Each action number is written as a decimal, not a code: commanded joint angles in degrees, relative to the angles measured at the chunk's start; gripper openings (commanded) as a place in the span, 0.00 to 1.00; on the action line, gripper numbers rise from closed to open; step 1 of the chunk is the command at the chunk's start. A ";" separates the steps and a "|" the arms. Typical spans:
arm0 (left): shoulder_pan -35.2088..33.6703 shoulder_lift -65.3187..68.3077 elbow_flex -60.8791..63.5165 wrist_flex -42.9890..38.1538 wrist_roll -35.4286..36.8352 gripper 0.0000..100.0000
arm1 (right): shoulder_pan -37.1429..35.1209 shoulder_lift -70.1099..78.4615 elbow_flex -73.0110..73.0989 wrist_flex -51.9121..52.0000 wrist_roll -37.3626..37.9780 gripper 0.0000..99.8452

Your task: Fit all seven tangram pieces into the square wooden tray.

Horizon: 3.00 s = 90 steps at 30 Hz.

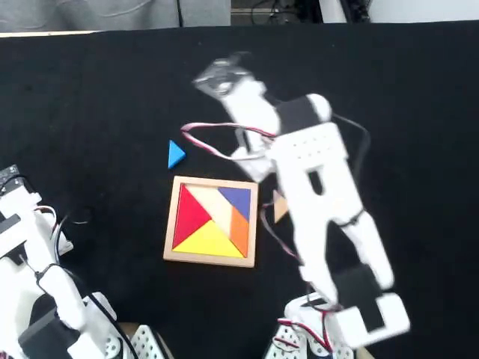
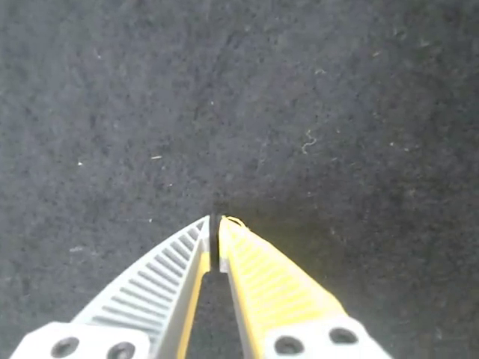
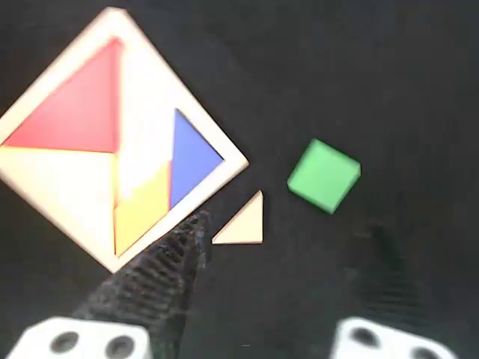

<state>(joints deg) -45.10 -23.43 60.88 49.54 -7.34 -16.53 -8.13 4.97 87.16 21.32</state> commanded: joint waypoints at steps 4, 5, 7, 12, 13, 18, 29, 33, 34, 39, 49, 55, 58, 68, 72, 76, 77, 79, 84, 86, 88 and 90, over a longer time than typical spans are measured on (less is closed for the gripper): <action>3.91 -2.11 0.48 -0.62 -0.35 0.03 | 1.49 -4.97 23.08 -15.91 -6.24 0.04; 3.91 -2.02 0.48 -0.62 -0.35 0.03 | 2.29 -4.97 24.92 -17.49 -9.32 0.06; 3.91 -2.02 0.57 -0.62 -0.35 0.03 | 5.45 -5.14 26.51 -18.99 -12.57 0.09; 4.00 -2.11 0.75 -0.62 -0.35 0.03 | 12.57 -4.88 28.35 -19.34 -15.30 0.14; 4.09 -2.11 0.75 -0.62 -0.35 0.03 | 12.75 -4.88 29.41 -19.43 -15.30 0.15; 4.18 -2.11 0.75 -0.62 -0.35 0.03 | 12.84 -4.88 34.77 -24.26 -15.12 0.17; 4.00 -2.11 0.75 -0.62 -0.35 0.03 | 12.57 -4.26 35.47 -29.36 -15.47 0.17; 4.00 -2.11 0.75 -0.62 -0.35 0.03 | 11.52 -0.22 33.89 -29.98 -15.47 0.16; 4.00 -2.11 0.75 -0.62 -0.35 0.03 | 11.16 1.27 33.45 -29.89 -15.47 0.16; 4.00 -2.11 0.75 -0.62 -0.35 0.03 | 10.02 5.14 31.60 -29.80 -17.67 0.17; 4.09 -2.11 0.75 -0.62 -0.35 0.03 | 8.62 5.41 31.16 -29.98 -18.20 0.17; 4.18 -2.11 0.75 -0.62 -0.35 0.03 | 7.30 5.32 30.37 -29.80 -18.37 0.17; 4.18 -2.11 0.75 -0.62 -0.35 0.03 | 7.30 5.32 30.37 -29.89 -18.37 0.17; 4.18 -2.11 0.75 -0.62 -0.35 0.03 | 9.32 5.49 29.85 -29.98 -18.29 0.16; 4.18 -2.11 0.75 -0.62 -0.35 0.03 | 9.41 5.85 30.11 -30.15 -18.29 0.16; 4.18 -2.11 0.75 -0.62 -0.35 0.03 | 9.32 5.85 30.11 -30.15 -18.29 0.16; 4.18 -2.11 0.75 -0.62 -0.35 0.03 | 9.23 5.93 30.20 -30.24 -18.29 0.16; 4.18 -2.11 0.75 -0.62 -0.35 0.03 | 9.23 6.02 30.20 -30.24 -18.29 0.16; 4.18 -2.11 0.75 -0.62 -0.35 0.03 | 9.23 8.13 30.11 -30.24 -18.11 0.16; 4.18 -2.11 0.75 -0.62 -0.35 0.03 | 9.23 10.33 29.76 -30.24 -17.85 0.16; 4.18 -2.11 0.75 -0.62 -0.35 0.03 | 9.14 12.00 28.70 -30.07 -17.85 0.16; 4.18 -2.11 0.75 -0.62 -0.35 0.03 | 9.14 12.53 28.09 -29.89 -17.85 0.16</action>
<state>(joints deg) -41.49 -24.13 61.58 49.54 -7.43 -7.65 3.82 35.56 57.45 3.47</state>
